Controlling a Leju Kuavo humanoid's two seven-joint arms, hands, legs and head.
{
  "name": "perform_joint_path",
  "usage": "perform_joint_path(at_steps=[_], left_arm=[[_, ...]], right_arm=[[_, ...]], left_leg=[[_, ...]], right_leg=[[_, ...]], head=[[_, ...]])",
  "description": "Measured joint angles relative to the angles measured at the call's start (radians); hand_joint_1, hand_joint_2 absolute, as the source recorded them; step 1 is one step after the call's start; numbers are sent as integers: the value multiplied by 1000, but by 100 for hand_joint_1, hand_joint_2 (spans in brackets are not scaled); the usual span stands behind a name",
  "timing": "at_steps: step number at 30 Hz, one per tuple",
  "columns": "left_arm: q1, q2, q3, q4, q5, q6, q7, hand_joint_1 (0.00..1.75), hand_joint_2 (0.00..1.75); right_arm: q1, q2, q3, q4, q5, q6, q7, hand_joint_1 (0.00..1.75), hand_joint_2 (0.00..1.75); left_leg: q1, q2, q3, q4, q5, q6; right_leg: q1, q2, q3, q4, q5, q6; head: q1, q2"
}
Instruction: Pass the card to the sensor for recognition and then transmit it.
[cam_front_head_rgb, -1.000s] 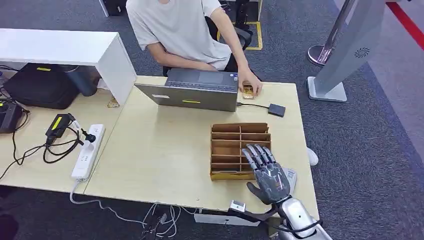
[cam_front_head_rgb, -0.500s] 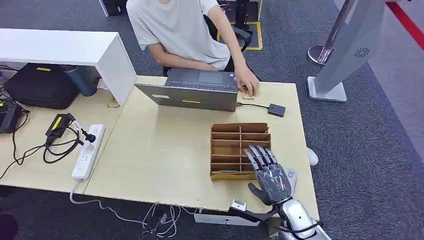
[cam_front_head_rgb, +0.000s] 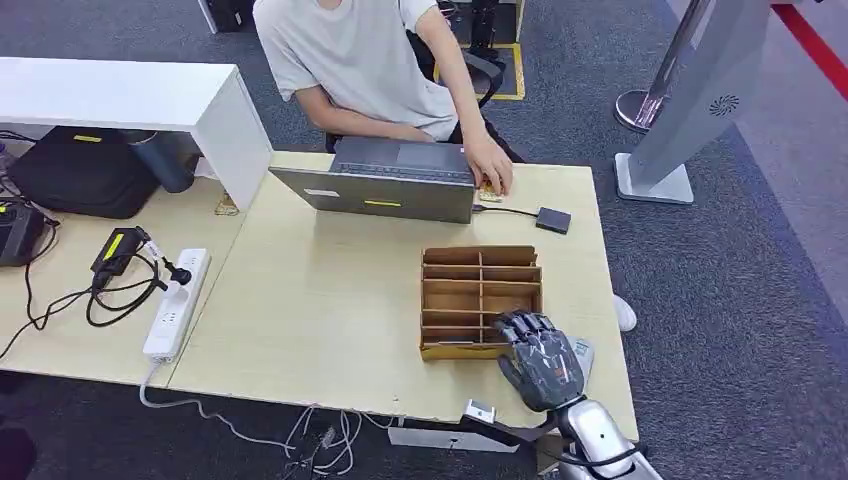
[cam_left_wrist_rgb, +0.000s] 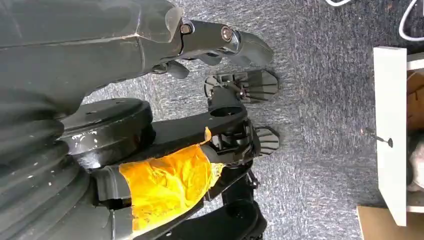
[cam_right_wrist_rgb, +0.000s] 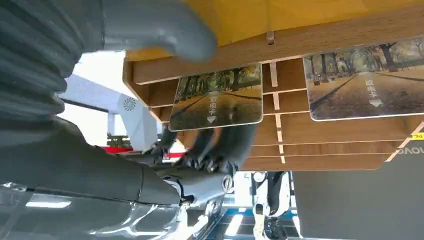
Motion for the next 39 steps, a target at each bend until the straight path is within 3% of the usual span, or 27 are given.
perform_joint_path(at_steps=[16,23,32,39], left_arm=[[3,0,-1,0,6,-12,-8,0,175],[4,-1,-3,0,7,31,-21,0,175],[4,2,-7,0,6,10,8,0,175],[3,6,-9,0,-2,2,15,0,175]], right_arm=[[6,-6,-5,0,-42,0,-29,175,175],[14,-10,-8,-7,-42,1,-26,175,175],[0,-15,-16,-70,-177,134,-78,175,175],[-84,-29,-31,-155,-275,266,-95,175,175]], left_leg=[[0,0,0,0,0,0],[0,0,0,0,0,0],[0,0,0,0,0,0],[0,1,0,0,0,0]], right_leg=[[0,0,0,0,0,0],[0,0,0,0,0,0],[0,0,0,0,0,0],[0,0,0,0,1,0]], head=[[0,0],[0,0],[0,0],[0,0]])
